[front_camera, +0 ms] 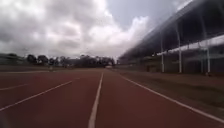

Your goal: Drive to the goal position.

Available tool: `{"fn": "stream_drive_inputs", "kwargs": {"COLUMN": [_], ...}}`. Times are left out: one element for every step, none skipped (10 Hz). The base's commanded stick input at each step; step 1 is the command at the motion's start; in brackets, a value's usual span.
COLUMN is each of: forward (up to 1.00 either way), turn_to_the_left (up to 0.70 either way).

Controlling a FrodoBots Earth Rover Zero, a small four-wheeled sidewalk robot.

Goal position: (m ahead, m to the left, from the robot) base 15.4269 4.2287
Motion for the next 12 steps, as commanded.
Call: {"fn": "stream_drive_inputs", "kwargs": {"forward": [0.7, 0.7, 0.7, 0.7, 0.7, 0.7, 0.7, 0.7, 0.7, 0.7, 0.7, 0.7], "turn_to_the_left": [0.0, 0.0, 0.0, 0.0, 0.0, 0.0, 0.0, 0.0, 0.0, 0.0, 0.0, 0.0]}}
